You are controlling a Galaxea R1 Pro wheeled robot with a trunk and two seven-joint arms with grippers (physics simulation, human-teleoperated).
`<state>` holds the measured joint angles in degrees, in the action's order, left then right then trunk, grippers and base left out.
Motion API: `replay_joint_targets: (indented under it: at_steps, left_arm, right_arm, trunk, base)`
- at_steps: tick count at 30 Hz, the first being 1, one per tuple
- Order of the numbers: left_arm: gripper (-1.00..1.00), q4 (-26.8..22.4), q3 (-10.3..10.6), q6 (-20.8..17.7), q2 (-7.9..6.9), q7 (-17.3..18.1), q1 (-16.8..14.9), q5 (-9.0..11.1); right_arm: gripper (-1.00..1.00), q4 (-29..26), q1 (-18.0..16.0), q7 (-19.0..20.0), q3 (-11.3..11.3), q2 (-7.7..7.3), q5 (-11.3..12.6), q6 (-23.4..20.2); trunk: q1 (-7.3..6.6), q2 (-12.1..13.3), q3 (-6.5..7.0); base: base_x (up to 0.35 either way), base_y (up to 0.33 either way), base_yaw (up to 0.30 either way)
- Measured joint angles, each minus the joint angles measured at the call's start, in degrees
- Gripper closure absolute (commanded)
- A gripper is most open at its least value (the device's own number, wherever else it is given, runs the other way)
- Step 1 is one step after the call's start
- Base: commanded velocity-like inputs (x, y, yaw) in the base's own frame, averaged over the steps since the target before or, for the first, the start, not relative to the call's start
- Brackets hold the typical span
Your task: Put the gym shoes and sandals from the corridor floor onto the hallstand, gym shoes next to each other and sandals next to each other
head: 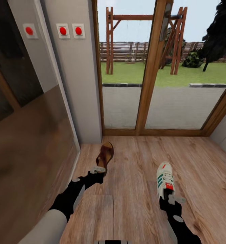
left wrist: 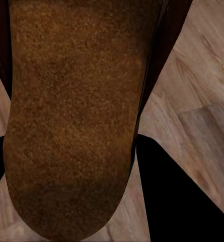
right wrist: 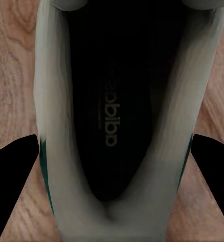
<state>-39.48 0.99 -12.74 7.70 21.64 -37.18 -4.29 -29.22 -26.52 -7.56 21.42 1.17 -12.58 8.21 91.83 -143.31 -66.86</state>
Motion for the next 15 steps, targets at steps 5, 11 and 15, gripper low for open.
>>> replay_joint_targets:
  at_steps: [5,11,15]
  left_arm:
    - [1.00,0.2,-0.1,7.1,-0.07,-6.6,4.1,0.1]
    - [1.00,4.8,-0.3,19.0,-0.10,-18.6,10.6,0.5]
    - [1.00,8.0,-0.5,23.7,-0.09,-23.7,12.0,0.5]
  right_arm:
    - [1.00,0.2,1.9,0.2,0.1,-0.61,-2.3,2.0]
    - [1.00,0.4,8.1,0.3,0.1,-0.71,-2.7,10.6]
    - [1.00,0.4,9.9,0.7,0.2,-1.21,-2.7,13.2]
  trunk:
    - [-0.13,0.1,1.55]
    - [-1.24,2.1,3.20]
    - [-2.12,3.7,4.28]
  base:
    - [0.000,0.000,0.000]
    - [0.000,0.000,0.000]
    - [0.000,0.000,0.000]
